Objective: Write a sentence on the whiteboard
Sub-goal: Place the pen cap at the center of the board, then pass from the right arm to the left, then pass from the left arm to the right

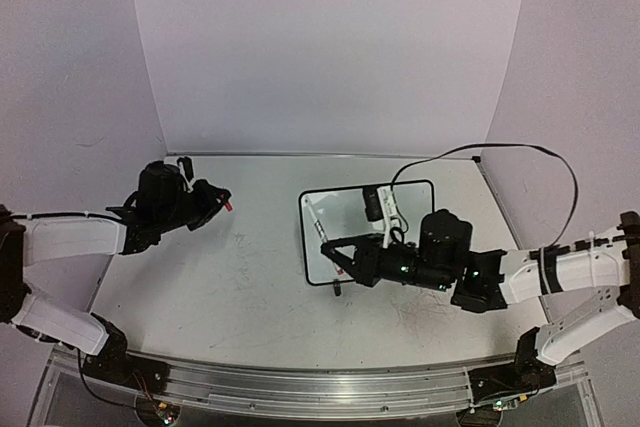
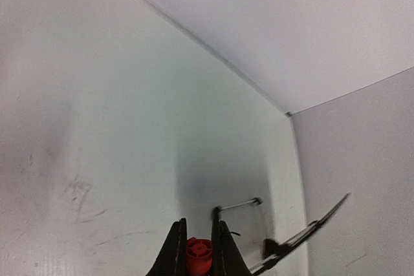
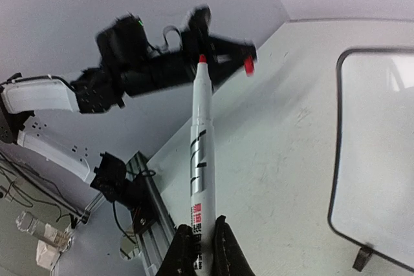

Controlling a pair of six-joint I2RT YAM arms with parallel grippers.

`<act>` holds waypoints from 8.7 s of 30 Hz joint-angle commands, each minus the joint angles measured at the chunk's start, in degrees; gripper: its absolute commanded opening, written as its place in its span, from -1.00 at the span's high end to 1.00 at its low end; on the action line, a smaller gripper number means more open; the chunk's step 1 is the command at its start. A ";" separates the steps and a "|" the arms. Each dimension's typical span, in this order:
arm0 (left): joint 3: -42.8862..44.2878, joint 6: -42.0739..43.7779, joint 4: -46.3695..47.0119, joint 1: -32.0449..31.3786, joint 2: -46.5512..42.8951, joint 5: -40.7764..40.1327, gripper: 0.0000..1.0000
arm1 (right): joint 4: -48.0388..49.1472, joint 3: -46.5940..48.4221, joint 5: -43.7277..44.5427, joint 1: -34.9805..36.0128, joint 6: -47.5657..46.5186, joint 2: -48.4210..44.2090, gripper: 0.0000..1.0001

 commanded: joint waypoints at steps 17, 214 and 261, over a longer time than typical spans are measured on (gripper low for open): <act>8.74 7.57 -25.05 -7.19 23.17 -5.76 0.86 | -10.92 -4.78 17.03 0.06 -5.34 -17.90 1.00; 5.27 1.29 19.71 -26.14 -9.33 26.73 1.00 | 23.65 9.61 -13.91 -0.55 16.37 6.85 0.72; 2.88 1.84 19.67 -26.15 -9.85 23.92 0.32 | 23.93 5.69 -10.49 -1.79 15.25 4.17 1.00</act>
